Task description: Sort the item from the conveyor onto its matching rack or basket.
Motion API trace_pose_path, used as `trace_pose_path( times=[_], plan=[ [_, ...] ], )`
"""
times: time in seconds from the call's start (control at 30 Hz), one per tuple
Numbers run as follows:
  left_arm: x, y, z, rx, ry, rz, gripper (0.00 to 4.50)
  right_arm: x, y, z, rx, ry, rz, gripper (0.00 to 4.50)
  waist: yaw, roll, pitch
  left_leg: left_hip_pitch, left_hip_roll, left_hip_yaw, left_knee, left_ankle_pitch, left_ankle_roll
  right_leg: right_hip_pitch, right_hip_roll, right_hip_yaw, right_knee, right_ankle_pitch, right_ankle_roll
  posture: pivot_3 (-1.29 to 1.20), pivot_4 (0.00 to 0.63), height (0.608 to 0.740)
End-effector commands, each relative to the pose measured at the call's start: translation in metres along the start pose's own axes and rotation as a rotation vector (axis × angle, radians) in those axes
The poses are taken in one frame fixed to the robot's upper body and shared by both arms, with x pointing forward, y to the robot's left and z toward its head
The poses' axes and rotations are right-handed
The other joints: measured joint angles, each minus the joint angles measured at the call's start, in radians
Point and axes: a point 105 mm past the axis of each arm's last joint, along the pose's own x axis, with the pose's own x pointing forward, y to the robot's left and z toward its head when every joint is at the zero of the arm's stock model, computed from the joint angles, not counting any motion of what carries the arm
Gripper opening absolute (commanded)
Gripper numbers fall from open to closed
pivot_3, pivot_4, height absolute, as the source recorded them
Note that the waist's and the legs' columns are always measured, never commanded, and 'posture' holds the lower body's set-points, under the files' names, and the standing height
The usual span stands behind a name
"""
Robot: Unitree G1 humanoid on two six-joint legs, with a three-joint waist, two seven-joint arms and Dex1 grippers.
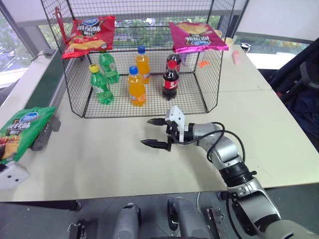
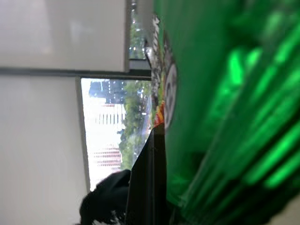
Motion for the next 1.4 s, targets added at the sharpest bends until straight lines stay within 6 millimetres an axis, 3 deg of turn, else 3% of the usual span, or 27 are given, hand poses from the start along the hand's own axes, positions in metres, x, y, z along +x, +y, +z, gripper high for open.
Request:
trace_pose_path(
  times=[0.03,0.2,0.3,0.4,0.5,0.63,0.73,0.87,1.13,1.3,1.4],
  plan=[
    [0.004,0.045,0.027,-0.147,-0.123,0.103,0.02,0.002,-0.002,0.016,-0.046,-0.036,0.021,4.50,0.001,0.000,0.000,0.000,0.000,0.000,0.000,0.000,0.000,0.000,0.000,0.000,0.000,0.000,0.000,0.00,0.150,0.740],
    [0.013,0.094,0.062,-0.312,-0.256,0.087,0.02,0.003,-0.011,0.027,-0.069,-0.052,0.018,4.50,-0.002,-0.002,0.000,0.000,0.000,0.001,0.001,0.000,0.000,0.000,0.002,0.000,0.000,0.001,-0.001,0.00,0.150,0.740],
    [0.018,0.122,0.091,-0.499,-0.374,0.006,0.02,0.003,-0.017,0.038,-0.081,-0.079,0.009,4.50,-0.004,-0.001,0.000,0.000,0.000,0.001,0.001,0.000,0.000,-0.001,0.004,0.000,0.000,0.001,-0.001,0.00,0.150,0.740],
    [0.014,0.123,0.125,-0.698,-0.503,-0.248,0.02,0.002,-0.023,0.055,-0.089,-0.127,-0.011,4.50,-0.005,-0.001,0.000,-0.002,0.000,0.002,0.000,0.000,0.000,-0.003,0.004,0.000,0.000,0.001,-0.001,0.00,0.150,0.740],
    [0.009,0.114,0.145,-0.785,-0.545,-0.501,0.02,0.000,-0.025,0.074,-0.079,-0.186,-0.016,4.50,-0.010,0.000,0.000,-0.002,0.000,0.003,0.000,0.000,0.000,-0.003,0.004,0.000,0.000,0.001,-0.001,0.00,0.150,0.740],
    [0.021,0.118,0.169,-0.883,-0.647,-0.569,0.02,-0.005,-0.026,0.109,-0.013,-0.323,-0.020,4.50,-0.019,-0.001,0.000,-0.002,0.000,0.002,0.000,0.000,0.000,-0.004,0.005,0.000,0.002,0.001,-0.001,0.00,0.150,0.740],
    [0.031,0.124,0.182,-0.971,-0.721,-0.566,0.02,-0.008,-0.023,0.125,0.015,-0.381,-0.010,4.50,-0.023,-0.001,0.000,-0.001,0.000,0.002,0.001,0.000,0.000,-0.004,0.006,0.000,0.003,0.001,-0.001,0.00,0.150,0.740],
    [0.041,0.113,0.198,-1.002,-0.767,-0.618,0.02,-0.011,-0.013,0.141,0.070,-0.437,0.058,4.50,-0.027,-0.001,0.000,-0.001,0.000,0.002,0.000,0.000,0.000,-0.004,0.006,0.001,0.003,0.002,-0.001,0.00,0.150,0.740],
    [0.054,0.108,0.220,-1.022,-0.838,-0.665,0.02,-0.007,0.003,0.145,0.006,-0.417,0.129,4.50,-0.027,-0.001,0.000,-0.002,0.000,0.002,0.001,0.000,0.000,-0.004,0.006,0.001,0.004,0.004,0.003,0.00,0.150,0.740],
    [0.055,0.113,0.223,-1.015,-0.850,-0.667,0.02,-0.009,-0.003,0.129,-0.098,-0.319,0.086,4.50,-0.026,-0.001,0.000,-0.002,0.000,0.002,0.001,0.000,0.000,-0.004,0.006,0.001,0.004,0.004,0.003,0.00,0.150,0.740],
    [0.054,0.116,0.223,-1.008,-0.852,-0.664,0.02,-0.022,-0.015,0.113,-0.138,-0.240,0.060,4.50,-0.023,-0.001,0.000,-0.002,0.000,0.002,0.001,0.000,0.000,-0.004,0.006,0.002,0.004,0.004,0.003,0.00,0.150,0.740]
  ],
)
